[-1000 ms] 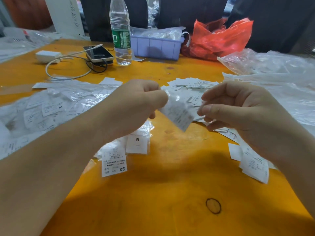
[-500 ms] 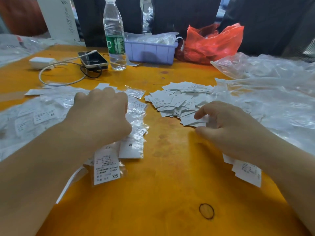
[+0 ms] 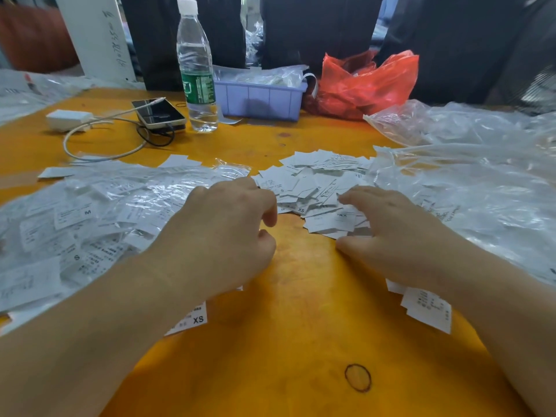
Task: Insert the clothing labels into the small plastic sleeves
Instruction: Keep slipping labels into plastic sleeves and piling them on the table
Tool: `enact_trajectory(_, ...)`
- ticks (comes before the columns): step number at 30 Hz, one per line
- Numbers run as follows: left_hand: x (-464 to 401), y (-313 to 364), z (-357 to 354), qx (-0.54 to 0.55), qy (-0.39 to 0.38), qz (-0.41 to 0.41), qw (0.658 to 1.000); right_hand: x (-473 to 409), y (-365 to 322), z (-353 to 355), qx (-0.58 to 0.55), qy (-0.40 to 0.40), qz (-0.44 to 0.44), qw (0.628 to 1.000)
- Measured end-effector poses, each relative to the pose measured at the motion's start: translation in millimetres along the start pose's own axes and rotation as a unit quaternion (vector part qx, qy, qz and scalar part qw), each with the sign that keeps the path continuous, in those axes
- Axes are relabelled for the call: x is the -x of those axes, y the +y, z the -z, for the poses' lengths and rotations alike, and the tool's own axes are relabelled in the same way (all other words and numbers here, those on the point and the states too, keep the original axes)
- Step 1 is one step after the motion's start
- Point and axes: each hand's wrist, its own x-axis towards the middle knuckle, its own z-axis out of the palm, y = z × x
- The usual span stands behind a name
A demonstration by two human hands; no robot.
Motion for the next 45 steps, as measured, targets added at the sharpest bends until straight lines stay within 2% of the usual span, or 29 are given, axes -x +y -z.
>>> enact_trajectory(7,2.9,1.4,-3.3,0.027,-0.032,-0.004,0.999,-1.7,5.1,-0.3,-0.006,0.038,0.002,0.999)
enact_trajectory(14,2.9,4.2,-1.1,0.064,0.010,-0.019,0.998,0.6,5.2,-0.5,-0.024,0.066,0.006,0.997)
enact_trajectory(22,2.8,4.5,-3.3,0.083,0.008,-0.016,0.996,-0.5,2.0,-1.7,-0.008,0.029,0.012,0.999)
enact_trajectory(26,3.6,5.3,-3.1,0.086,0.005,-0.017,0.996,1.2,3.9,0.5,-0.023,0.046,0.019,0.999)
enact_trajectory(34,2.9,6.1,-3.6,0.093,-0.008,-0.013,0.996,2.9,0.3,4.0,-0.077,0.002,0.006,0.997)
enact_trajectory(45,6.1,10.0,-5.7,0.107,-0.055,-0.006,0.993,3.7,-3.6,1.4,-0.094,-0.031,0.000,0.995)
